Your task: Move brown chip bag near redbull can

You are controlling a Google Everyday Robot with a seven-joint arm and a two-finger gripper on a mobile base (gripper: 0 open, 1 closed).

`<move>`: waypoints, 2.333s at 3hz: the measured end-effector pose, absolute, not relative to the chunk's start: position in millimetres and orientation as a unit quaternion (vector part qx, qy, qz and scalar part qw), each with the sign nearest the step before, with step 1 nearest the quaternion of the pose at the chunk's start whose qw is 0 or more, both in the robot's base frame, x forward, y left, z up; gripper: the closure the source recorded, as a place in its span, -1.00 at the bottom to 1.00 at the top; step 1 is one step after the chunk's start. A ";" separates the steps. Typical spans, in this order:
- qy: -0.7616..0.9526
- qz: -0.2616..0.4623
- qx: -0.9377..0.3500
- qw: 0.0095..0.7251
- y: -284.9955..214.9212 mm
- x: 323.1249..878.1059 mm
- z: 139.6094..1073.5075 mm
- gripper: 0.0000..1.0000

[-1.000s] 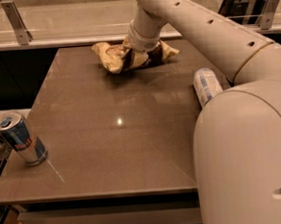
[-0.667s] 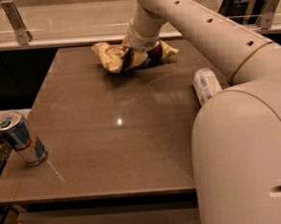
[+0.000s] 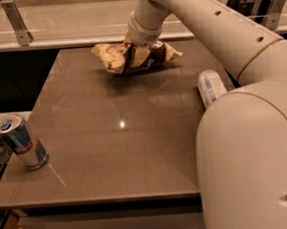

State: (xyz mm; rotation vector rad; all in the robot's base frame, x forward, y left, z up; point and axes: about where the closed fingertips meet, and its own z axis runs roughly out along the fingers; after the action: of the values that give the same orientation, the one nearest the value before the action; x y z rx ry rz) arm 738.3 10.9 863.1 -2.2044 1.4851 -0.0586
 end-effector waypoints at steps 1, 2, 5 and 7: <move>0.539 -0.022 -0.804 0.250 10.2 728.8 876.7 1.00; 0.537 -0.040 -0.800 0.266 10.1 709.3 899.3 1.00; 0.535 -0.077 -0.761 0.359 4.1 625.3 938.4 1.00; 0.538 -0.063 -0.743 0.393 0.5 590.7 942.1 1.00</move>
Offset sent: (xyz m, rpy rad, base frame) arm -0.0629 -0.0020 0.0694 0.0294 -0.1307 -0.0183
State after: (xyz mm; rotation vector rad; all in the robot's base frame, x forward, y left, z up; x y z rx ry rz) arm 590.7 0.5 942.1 -1.8855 1.3644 -0.1594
